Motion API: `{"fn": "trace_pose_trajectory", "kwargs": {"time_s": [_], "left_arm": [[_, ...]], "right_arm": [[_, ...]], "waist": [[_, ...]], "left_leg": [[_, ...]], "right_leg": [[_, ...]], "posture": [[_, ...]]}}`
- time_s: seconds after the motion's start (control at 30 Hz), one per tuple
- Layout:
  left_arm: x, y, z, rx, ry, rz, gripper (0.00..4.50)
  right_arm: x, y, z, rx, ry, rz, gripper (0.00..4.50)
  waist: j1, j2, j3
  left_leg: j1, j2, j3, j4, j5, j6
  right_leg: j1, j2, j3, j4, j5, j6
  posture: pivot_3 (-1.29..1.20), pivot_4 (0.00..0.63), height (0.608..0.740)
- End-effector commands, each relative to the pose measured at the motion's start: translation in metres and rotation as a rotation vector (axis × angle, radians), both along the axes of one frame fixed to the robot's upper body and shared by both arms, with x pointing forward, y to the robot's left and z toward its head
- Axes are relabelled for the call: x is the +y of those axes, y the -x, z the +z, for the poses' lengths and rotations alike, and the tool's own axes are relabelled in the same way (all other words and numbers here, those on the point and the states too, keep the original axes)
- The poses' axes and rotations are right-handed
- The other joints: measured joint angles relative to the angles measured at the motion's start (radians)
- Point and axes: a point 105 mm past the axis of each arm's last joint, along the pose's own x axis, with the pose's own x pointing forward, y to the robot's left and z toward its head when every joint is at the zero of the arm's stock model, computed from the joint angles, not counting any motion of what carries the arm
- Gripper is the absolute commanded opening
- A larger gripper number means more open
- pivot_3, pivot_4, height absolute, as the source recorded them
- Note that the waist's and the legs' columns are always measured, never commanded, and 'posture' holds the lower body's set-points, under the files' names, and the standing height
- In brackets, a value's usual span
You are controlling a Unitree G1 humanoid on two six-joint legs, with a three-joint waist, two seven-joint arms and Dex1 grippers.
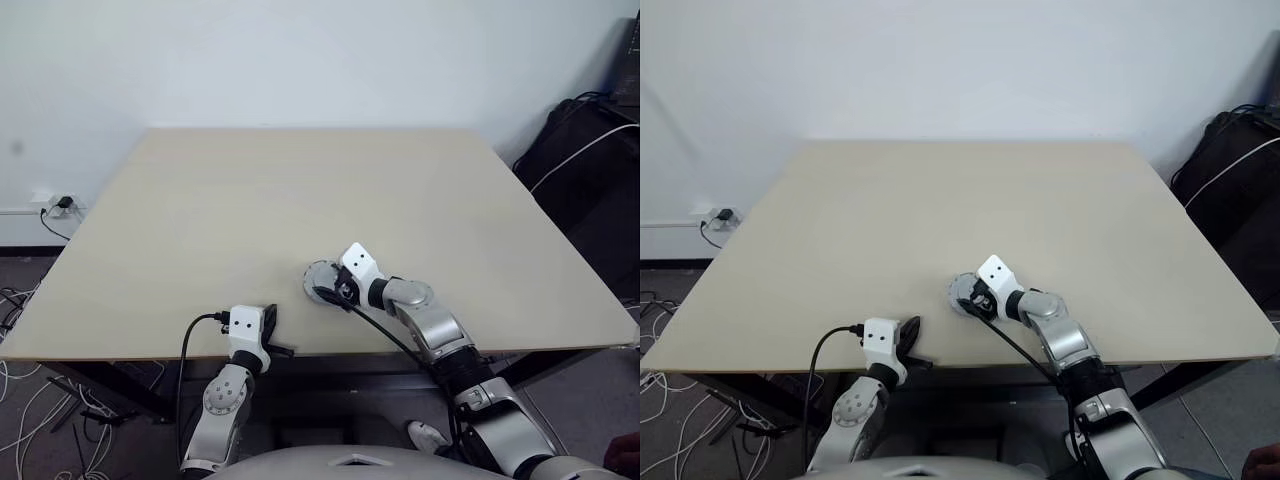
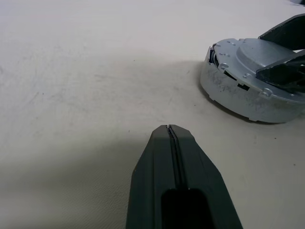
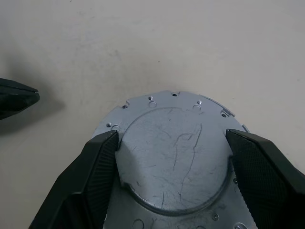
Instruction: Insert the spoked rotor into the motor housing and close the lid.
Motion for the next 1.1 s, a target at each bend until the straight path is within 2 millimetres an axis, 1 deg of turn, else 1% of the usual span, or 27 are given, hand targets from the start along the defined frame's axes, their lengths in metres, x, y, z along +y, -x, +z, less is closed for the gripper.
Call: {"fn": "trace_pose_trajectory", "kwargs": {"time_s": [0.03, 0.13, 0.33, 0.6, 0.8, 1.1], "left_arm": [[-0.001, -0.005, 0.009, -0.043, 0.001, -0.007, 0.0], [-0.001, -0.004, 0.008, -0.042, 0.0, -0.007, 0.0], [-0.001, -0.004, 0.007, -0.039, -0.001, -0.012, 0.0], [-0.001, -0.003, 0.006, -0.038, -0.002, -0.012, 0.0], [0.0, -0.003, 0.005, -0.037, -0.003, -0.007, 0.0], [0.002, -0.003, 0.004, -0.04, -0.003, 0.003, 0.0]], "right_arm": [[-0.004, -0.012, 0.021, -0.065, -0.047, -0.05, 3.29], [-0.005, -0.014, 0.022, -0.068, -0.051, -0.073, 3.29], [-0.003, -0.017, 0.016, -0.061, -0.012, -0.088, 3.29], [0.003, -0.015, 0.008, -0.057, 0.057, -0.059, 3.29], [0.005, -0.017, 0.007, -0.052, 0.078, -0.058, 3.29], [0.003, -0.014, -0.001, 0.024, 0.124, -0.061, 3.29]], "waist": [[0.0, 0.0, 0.0], [0.001, 0.0, 0.0], [0.001, 0.0, 0.0], [-0.001, 0.0, 0.0], [-0.005, 0.001, 0.0], [-0.006, 0.001, -0.001]], "left_leg": [[0.0, 0.0, 0.0, 0.0, 0.0, 0.0], [0.0, 0.0, 0.0, 0.0, 0.0, 0.0], [-0.001, 0.0, 0.0, 0.0, 0.0, 0.0], [0.0, 0.0, 0.0, 0.0, 0.0, 0.0], [0.001, 0.0, 0.001, 0.0, 0.0, 0.0], [0.005, 0.001, 0.002, 0.0, 0.0, 0.0]], "right_leg": [[0.0, 0.0, 0.0, 0.0, 0.0, 0.0], [0.0, 0.0, 0.0, 0.0, 0.0, 0.0], [-0.001, 0.0, 0.0, 0.0, 0.0, 0.0], [0.0, 0.0, 0.0, 0.0, 0.0, 0.0], [0.001, 0.0, 0.0, 0.0, 0.0, 0.0], [0.004, 0.0, 0.001, 0.001, 0.0, 0.0]], "posture": [[0.0, 0.0, 0.74], [0.0, 0.0, 0.74], [0.0, 0.0, 0.74], [0.0, 0.0, 0.74], [0.0, 0.0, 0.74], [0.0, 0.0, 0.74]]}}
